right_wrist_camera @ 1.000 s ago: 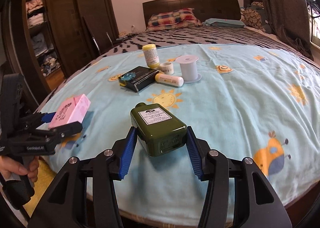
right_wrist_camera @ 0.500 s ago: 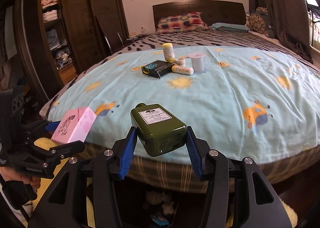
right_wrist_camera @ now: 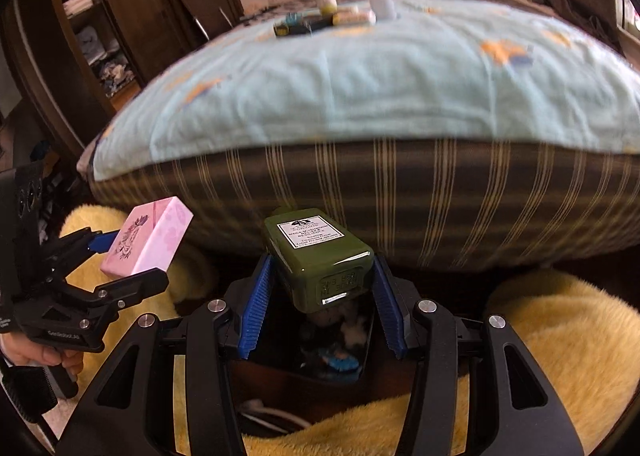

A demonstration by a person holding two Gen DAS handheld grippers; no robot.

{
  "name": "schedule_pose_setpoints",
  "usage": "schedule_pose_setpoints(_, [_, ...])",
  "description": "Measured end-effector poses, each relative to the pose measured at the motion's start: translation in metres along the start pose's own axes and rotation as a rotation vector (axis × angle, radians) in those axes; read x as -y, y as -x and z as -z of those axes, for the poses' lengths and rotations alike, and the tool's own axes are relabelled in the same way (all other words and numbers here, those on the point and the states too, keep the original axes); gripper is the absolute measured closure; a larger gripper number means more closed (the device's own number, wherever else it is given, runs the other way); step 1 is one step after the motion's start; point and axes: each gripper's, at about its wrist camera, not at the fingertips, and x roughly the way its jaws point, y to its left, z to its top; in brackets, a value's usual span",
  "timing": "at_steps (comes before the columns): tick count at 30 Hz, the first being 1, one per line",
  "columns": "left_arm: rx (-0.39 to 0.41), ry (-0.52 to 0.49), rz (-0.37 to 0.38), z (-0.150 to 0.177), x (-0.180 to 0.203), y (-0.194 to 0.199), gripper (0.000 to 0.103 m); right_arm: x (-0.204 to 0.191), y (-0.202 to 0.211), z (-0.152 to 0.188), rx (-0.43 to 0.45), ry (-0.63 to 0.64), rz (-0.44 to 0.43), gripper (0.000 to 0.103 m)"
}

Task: Collect trash
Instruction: 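Lower the pink box and green bottle into the bin and open both grippers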

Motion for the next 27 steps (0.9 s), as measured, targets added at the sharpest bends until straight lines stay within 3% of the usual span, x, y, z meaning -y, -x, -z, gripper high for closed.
schedule_pose_setpoints(6, [-0.081,0.008,0.007,0.008,-0.002,-0.030,0.014,0.003,-0.035,0.015,-0.096,-0.019,0.000,0.053])
schedule_pose_setpoints(14, [-0.253,0.052,0.045,0.024,-0.013,-0.087,0.014,0.014,-0.072,0.026,-0.195,-0.047,0.014,0.053])
schedule_pose_setpoints(19, [-0.286,0.065,0.046,0.025,-0.017,-0.103,0.014,0.017,-0.097,0.031,-0.245,-0.059,0.003,0.053])
schedule_pose_setpoints(27, [-0.319,0.060,0.052,0.029,-0.015,-0.116,0.013,0.015,-0.106,0.036,-0.238,-0.069,0.006,0.052])
